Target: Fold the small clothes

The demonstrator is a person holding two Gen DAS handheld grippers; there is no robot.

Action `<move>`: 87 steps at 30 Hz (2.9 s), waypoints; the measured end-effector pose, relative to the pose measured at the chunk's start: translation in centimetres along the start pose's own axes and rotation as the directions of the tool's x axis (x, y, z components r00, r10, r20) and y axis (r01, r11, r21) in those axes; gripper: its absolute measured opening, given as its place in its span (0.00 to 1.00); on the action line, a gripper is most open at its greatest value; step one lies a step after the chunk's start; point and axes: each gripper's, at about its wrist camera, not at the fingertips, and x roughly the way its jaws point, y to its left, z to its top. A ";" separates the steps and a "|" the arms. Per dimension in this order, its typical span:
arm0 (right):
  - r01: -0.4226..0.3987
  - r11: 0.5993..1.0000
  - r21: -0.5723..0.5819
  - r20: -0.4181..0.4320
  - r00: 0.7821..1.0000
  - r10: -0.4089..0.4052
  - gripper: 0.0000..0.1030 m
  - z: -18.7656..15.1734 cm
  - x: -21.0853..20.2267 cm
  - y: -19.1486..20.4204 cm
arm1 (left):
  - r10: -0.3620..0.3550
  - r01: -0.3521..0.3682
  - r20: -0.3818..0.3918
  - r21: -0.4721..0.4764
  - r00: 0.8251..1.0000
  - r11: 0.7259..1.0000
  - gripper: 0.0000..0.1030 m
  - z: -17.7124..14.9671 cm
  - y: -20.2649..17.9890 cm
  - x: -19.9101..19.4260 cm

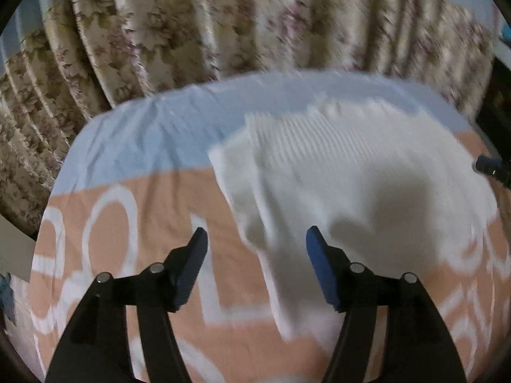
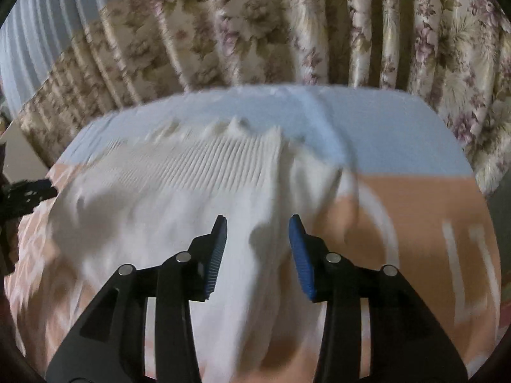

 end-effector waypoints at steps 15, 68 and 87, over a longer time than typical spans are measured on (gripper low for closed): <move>-0.038 0.986 0.162 -0.058 0.997 0.048 0.08 -5.8 -1.8 1.5 | -0.204 0.199 -0.052 -0.087 0.978 0.976 0.15 -3.5 -1.2 2.0; -0.170 0.971 0.166 0.139 0.979 0.148 0.97 3.1 -5.0 -2.6 | 0.001 -0.002 -0.005 -0.135 1.000 0.991 0.98 4.1 -6.1 -0.9; -0.073 0.961 0.268 -0.061 0.994 0.093 0.97 1.2 1.4 -4.3 | 0.006 -0.014 -0.076 -0.108 0.997 0.994 0.98 4.4 -10.8 3.3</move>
